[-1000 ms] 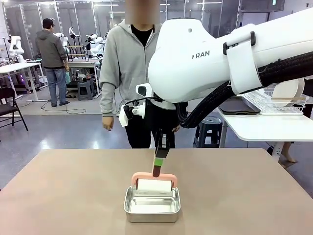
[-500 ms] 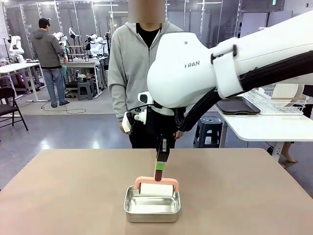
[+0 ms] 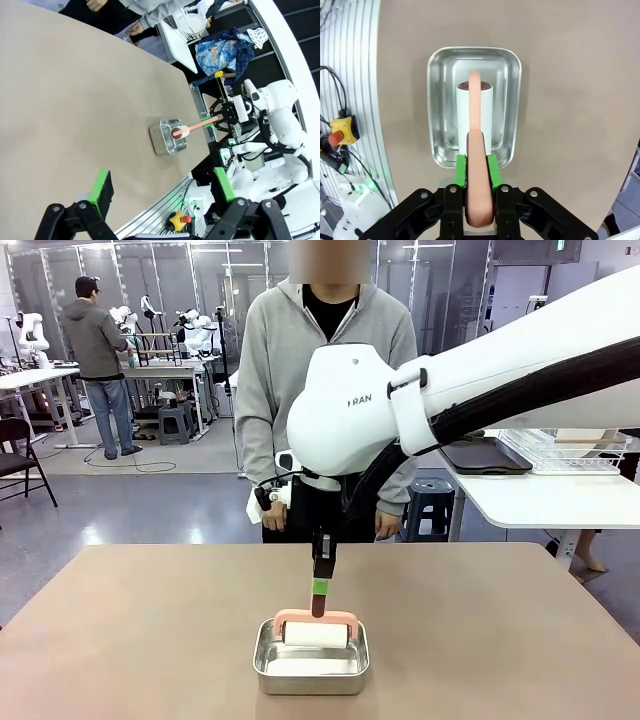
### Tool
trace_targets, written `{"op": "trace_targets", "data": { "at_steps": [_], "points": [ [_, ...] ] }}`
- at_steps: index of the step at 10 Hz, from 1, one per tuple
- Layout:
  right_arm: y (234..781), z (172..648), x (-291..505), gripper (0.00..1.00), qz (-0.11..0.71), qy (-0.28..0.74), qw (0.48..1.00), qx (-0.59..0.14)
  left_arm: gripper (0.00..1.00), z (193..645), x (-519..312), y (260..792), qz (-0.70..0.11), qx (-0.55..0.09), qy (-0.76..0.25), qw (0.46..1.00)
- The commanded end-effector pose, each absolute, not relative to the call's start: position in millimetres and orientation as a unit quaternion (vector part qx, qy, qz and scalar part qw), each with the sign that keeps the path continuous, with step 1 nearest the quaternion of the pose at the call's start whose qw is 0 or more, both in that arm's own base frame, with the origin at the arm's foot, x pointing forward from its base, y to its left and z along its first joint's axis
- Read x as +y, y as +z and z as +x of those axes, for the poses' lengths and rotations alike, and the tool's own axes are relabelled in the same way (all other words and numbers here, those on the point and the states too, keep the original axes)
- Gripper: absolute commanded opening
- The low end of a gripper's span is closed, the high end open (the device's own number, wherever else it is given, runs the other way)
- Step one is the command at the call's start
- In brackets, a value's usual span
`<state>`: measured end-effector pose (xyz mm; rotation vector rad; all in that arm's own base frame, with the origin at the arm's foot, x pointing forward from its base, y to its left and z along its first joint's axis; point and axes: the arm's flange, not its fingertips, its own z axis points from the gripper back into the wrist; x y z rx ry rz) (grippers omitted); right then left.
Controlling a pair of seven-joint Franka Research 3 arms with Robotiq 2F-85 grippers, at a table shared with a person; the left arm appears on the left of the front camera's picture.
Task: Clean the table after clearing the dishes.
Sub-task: Place the Lint Roller back on top of the Airtight Container.
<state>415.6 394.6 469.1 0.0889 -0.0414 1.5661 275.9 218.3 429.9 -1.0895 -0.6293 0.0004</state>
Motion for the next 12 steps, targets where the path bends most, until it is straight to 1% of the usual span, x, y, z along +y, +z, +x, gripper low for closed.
{"op": "trace_targets", "data": {
  "at_steps": [1, 6, 9, 12],
  "points": [
    [467.0, 429.3, 407.0, 0.21, 0.024, 0.705, 0.708, -0.015, 1.00, 272.9, 219.9, 431.0, -0.513, -0.296, -0.004, 0.805],
    [446.5, 449.8, 422.0, 0.21, 0.016, 0.695, 0.719, 0.008, 1.00, 272.9, 219.9, 431.0, -0.513, -0.296, -0.004, 0.805],
    [427.6, 461.2, 425.9, 0.21, 0.022, 0.693, 0.720, 0.004, 1.00, 272.9, 219.9, 431.0, -0.513, -0.296, -0.004, 0.805],
    [408.8, 471.1, 428.9, 0.21, 0.026, 0.703, 0.711, 0.014, 1.00, 272.9, 219.9, 431.0, -0.513, -0.296, -0.004, 0.805]
  ]
}}
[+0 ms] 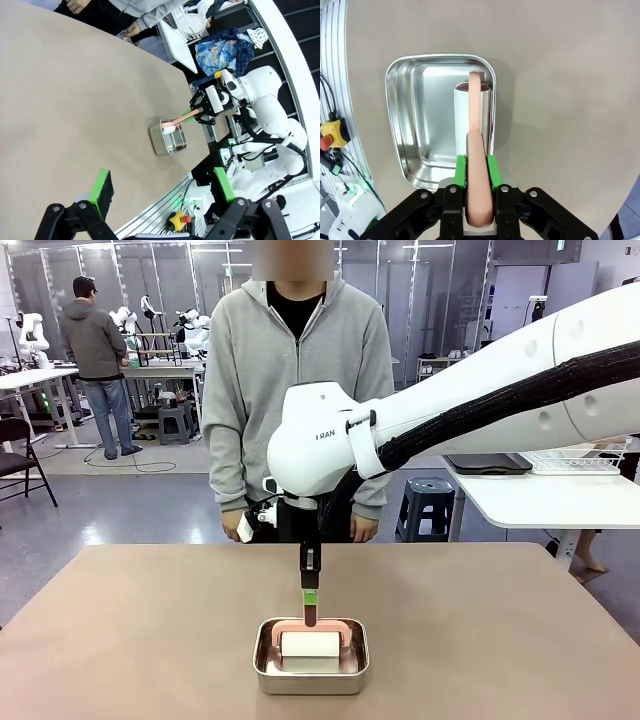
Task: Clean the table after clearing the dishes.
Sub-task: Place the Lint Roller back on top of the Airtight Container.
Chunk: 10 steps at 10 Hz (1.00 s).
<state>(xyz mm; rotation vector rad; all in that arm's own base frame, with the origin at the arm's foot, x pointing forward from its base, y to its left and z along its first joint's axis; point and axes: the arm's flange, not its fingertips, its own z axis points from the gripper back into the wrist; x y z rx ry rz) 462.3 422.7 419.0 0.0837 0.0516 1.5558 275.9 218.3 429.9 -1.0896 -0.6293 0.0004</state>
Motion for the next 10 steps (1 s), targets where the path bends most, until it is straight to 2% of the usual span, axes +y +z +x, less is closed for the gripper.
{"op": "trace_targets", "data": {
  "at_steps": [1, 8, 10],
  "points": [
    [404.1, 473.0, 430.2, 0.21, 0.028, 0.705, 0.709, 0.015, 1.00, 272.9, 219.9, 431.0, -0.513, -0.296, -0.004, 0.805],
    [399.1, 487.0, 431.2, 0.21, 0.024, 0.719, 0.695, 0.009, 1.00, 272.9, 219.9, 431.0, -0.513, -0.296, -0.004, 0.805],
    [408.1, 486.0, 430.3, 0.30, 0.024, 0.720, 0.694, 0.002, 1.00, 272.9, 219.9, 431.0, -0.513, -0.296, -0.004, 0.805]
  ]
}}
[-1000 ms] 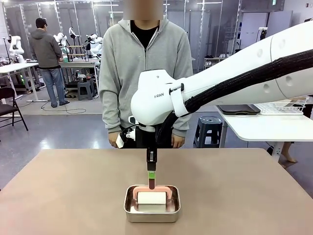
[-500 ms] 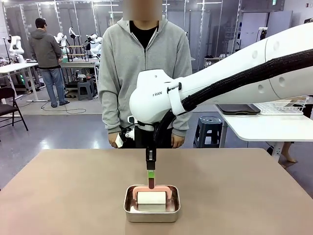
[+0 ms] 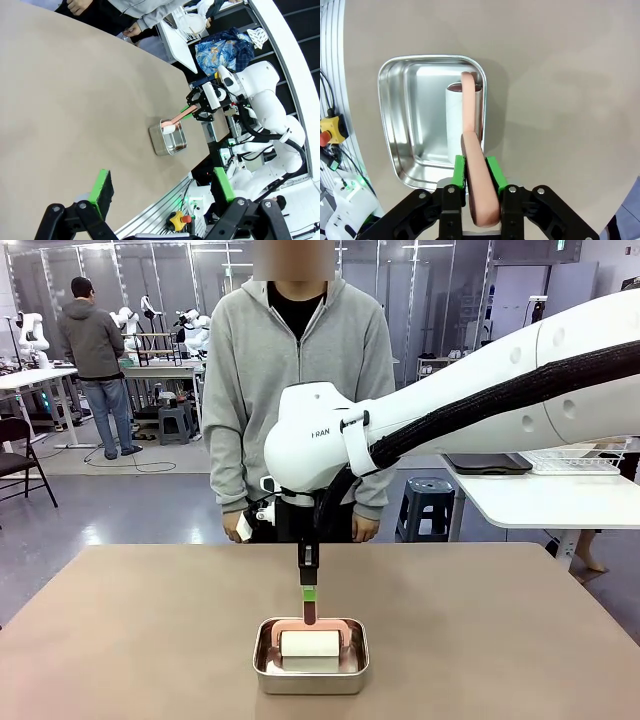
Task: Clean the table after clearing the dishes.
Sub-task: Place the Lint Roller back on top of the Airtight Container.
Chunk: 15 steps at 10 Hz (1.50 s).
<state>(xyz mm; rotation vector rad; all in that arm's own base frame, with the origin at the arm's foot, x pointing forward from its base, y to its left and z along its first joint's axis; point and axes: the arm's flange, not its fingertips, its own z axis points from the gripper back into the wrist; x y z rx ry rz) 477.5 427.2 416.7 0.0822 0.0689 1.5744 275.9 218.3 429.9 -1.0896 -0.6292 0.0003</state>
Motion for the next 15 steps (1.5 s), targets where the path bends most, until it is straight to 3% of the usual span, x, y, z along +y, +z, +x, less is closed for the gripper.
{"op": "trace_targets", "data": {
  "at_steps": [1, 2, 3, 4, 5, 15],
  "points": [
    [411.4, 485.7, 430.0, 0.69, 0.024, 0.719, 0.694, 0.000, 1.00, 272.9, 219.9, 431.0, -0.513, -0.296, -0.004, 0.805],
    [414.9, 484.5, 430.5, 0.75, 0.020, 0.721, 0.692, -0.001, 1.00, 272.9, 219.9, 431.0, -0.513, -0.296, -0.004, 0.805],
    [418.5, 483.1, 431.5, 1.00, 0.017, 0.722, 0.692, -0.002, 1.00, 272.9, 219.9, 431.0, -0.513, -0.296, -0.004, 0.805],
    [421.8, 482.0, 431.8, 0.78, 0.015, 0.721, 0.693, -0.002, 1.00, 272.9, 219.9, 431.0, -0.513, -0.296, -0.004, 0.805],
    [426.8, 480.1, 432.0, 1.00, 0.015, 0.720, 0.694, -0.002, 1.00, 272.9, 219.9, 431.0, -0.513, -0.296, -0.004, 0.805],
    [456.3, 482.3, 426.1, 1.00, 0.012, 0.713, 0.701, -0.011, 1.00, 272.9, 219.9, 431.0, -0.513, -0.296, -0.004, 0.805]
  ]
}}
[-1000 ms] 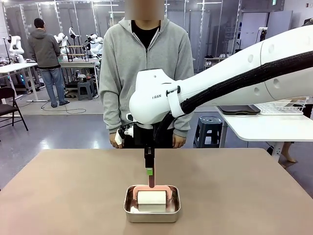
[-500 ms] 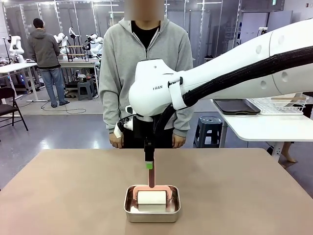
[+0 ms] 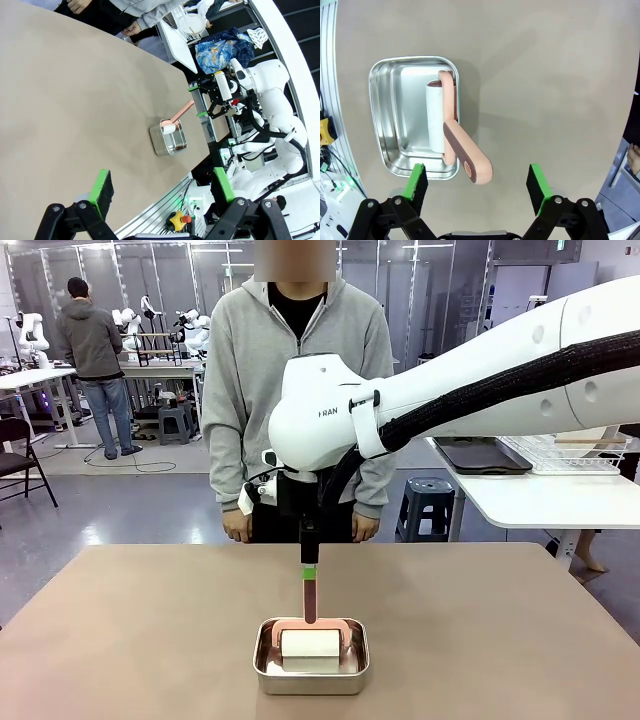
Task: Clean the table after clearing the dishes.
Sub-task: Place the Lint Roller back on top of the Airtight Container.
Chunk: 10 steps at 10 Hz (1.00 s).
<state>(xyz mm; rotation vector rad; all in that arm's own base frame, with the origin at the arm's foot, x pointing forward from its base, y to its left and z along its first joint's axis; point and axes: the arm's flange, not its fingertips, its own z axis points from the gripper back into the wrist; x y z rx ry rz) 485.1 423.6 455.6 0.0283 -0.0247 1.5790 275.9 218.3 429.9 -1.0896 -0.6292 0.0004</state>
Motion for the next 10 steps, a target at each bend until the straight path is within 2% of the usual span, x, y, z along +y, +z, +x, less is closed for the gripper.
{"op": "trace_targets", "data": {
  "at_steps": [1, 10],
  "points": [
    [456.3, 482.3, 426.1, 1.00, 0.012, 0.713, 0.701, -0.011, 1.00, 272.9, 219.9, 431.0, -0.513, -0.296, -0.004, 0.805],
    [456.3, 482.3, 426.1, 1.00, 0.012, 0.713, 0.701, -0.011, 1.00, 272.9, 219.9, 431.0, -0.513, -0.296, -0.004, 0.805]
  ]
}}
